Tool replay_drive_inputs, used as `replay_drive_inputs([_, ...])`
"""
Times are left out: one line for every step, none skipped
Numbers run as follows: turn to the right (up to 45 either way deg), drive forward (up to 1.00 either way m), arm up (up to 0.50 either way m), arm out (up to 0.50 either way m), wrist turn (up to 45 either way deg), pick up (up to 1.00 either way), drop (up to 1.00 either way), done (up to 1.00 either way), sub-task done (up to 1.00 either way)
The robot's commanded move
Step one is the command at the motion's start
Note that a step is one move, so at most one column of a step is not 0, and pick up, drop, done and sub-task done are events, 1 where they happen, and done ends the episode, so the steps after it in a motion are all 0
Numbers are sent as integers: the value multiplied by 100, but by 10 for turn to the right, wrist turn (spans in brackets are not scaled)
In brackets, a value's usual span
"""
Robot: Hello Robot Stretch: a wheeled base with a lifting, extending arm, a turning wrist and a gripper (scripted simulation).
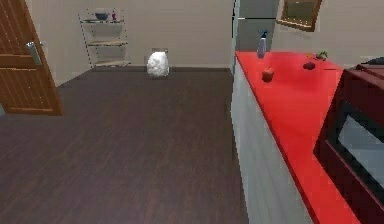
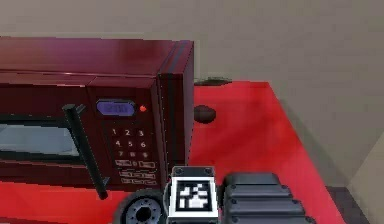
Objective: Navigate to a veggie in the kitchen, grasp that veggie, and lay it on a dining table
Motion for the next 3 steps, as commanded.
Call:
replay_drive_inputs([0, 0, 0, 40, 0, 0, 0, 0, 0])
replay_drive_inputs([0, 0, 0, 0, 450, 0, 0, 0, 0])
replay_drive_inputs([0, 0, 0, 0, 450, 0, 0, 0, 0])
